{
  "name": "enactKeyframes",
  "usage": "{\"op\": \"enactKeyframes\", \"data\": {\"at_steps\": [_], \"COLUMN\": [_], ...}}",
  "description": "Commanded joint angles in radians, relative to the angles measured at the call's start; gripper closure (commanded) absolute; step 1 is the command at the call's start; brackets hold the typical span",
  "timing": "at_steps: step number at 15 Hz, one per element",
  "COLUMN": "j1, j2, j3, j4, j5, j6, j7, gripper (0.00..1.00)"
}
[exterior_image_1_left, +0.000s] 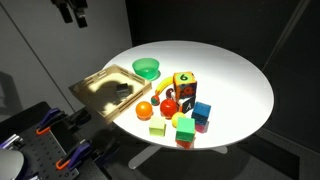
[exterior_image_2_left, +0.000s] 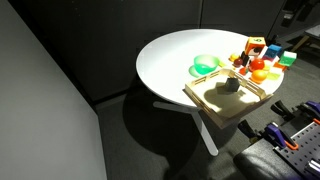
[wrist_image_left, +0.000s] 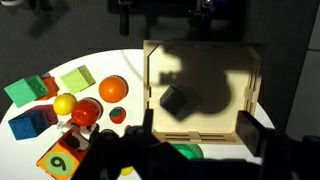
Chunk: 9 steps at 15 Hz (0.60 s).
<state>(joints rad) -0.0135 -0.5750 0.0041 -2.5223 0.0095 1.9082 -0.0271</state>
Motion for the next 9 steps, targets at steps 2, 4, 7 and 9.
{"op": "enactKeyframes", "data": {"at_steps": [2,4,7,9], "j1": [0.002,0.000,0.000,0.002], "j2": [0.002,0.005,0.005,0.005], "j3": [-0.001,-0.002,-0.004,-0.004], "j4": [-0.003,-0.002,0.001,0.000], "j5": [-0.015,-0.017,-0.019,-0.017], "j6": [0.017,0.019,0.020,0.022], "j7": [0.004,0.002,0.000,-0.002], "gripper": [0.58,0.73,0.95,1.00]}}
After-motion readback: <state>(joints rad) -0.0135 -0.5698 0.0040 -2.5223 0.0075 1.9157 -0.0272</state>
